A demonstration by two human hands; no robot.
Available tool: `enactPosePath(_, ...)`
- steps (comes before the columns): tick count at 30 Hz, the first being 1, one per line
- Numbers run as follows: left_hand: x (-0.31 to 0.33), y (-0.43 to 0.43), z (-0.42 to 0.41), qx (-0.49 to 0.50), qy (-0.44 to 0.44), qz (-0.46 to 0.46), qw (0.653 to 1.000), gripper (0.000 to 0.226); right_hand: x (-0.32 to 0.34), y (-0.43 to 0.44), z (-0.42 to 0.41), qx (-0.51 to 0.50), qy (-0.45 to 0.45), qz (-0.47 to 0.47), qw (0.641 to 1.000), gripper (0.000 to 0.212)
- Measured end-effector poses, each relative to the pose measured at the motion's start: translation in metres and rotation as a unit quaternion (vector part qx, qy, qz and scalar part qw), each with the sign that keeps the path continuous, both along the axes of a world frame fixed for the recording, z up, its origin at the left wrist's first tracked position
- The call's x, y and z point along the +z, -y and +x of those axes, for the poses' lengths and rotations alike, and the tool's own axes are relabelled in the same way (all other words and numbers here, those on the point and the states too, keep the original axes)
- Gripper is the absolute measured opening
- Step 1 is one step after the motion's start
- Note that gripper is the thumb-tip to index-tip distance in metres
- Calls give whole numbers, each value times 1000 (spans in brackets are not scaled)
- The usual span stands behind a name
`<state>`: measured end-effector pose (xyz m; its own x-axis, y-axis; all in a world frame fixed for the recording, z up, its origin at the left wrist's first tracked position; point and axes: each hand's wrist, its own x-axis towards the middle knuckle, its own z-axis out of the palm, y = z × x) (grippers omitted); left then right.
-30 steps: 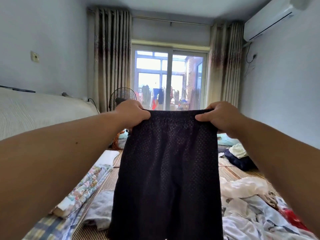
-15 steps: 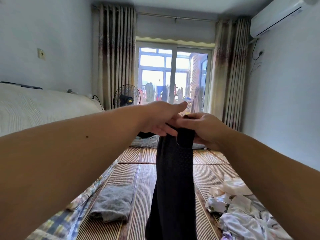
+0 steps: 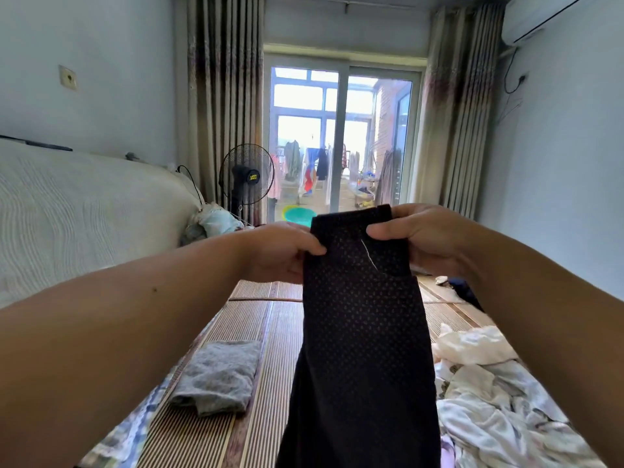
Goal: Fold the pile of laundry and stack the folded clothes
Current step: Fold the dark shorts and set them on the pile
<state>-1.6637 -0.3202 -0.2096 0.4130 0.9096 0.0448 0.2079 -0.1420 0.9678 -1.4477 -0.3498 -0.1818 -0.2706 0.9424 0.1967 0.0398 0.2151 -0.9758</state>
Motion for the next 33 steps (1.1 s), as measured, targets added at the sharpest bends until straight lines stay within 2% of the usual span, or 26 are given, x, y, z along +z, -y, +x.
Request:
enactPosePath(6,-5,-21,18,35,67,-24,997,22,-4,-32,7,-69,8,25,997,25)
enactPosePath(11,-22,-49,18,72,107,-9,992,37,-5,-51,8,-86,35,58,994,18)
enactPosePath(13,-27,-58,13,68,94,15,993,42,-4,-60,5,-85,26,63,994,16)
enactPosePath(16,-42,-62,7,9,8,46,999,36,1,-67,0,-87,-1,64,994,17)
enactPosePath(18,-68,-63,3,-23,-50,27,998,38,8,-68,-1,-79,-27,72,994,20)
enactPosePath(21,-129,-66,5,15,-131,16,991,42,21,-69,2,-80,-30,95,992,22)
enactPosePath(23,-174,-66,15,52,-112,12,992,30,30,-69,6,-87,-18,109,990,23)
enactPosePath(25,-215,-63,24,93,-57,-13,994,22,38,-69,10,-92,-15,119,988,24)
enactPosePath(27,-247,-59,30,100,6,-45,994,23,44,-67,13,-105,-16,123,987,23)
enactPosePath(29,-271,-52,33,92,34,-78,992,12,46,-67,18,-121,-9,118,986,25)
enactPosePath(31,-289,-46,29,72,14,-106,992,18,43,-67,22,-135,12,109,985,26)
enactPosePath(33,-301,-43,22,30,-78,-111,990,23,37,-66,22,-133,18,100,986,22)
